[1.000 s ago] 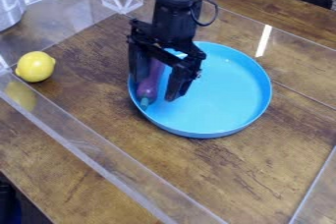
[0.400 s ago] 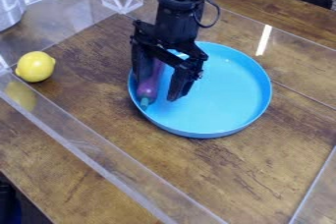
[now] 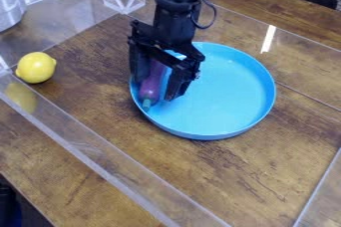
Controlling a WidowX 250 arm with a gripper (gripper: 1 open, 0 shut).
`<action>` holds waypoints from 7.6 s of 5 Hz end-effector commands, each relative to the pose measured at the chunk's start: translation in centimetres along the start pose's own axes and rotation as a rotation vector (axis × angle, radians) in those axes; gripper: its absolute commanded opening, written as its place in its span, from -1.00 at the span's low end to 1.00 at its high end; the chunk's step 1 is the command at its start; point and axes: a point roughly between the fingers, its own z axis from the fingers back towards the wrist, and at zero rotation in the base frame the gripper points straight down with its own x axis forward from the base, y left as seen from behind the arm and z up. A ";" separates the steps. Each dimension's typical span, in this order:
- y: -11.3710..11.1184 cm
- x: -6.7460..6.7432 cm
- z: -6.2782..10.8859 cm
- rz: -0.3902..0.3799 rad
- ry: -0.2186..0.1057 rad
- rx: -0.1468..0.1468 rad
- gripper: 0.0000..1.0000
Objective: Remove the purple eggplant from inside the blue tray and put it on the table
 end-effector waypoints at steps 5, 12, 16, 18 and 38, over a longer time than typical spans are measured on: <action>4.9 1.1 0.9 0.071 -0.015 0.093 1.00; 7.5 3.1 0.1 0.109 0.020 0.180 1.00; 6.3 4.7 0.0 0.108 0.007 0.193 1.00; 5.4 5.5 0.0 0.103 -0.003 0.197 1.00; 1.2 -4.0 8.2 -0.056 -0.128 0.298 -1.00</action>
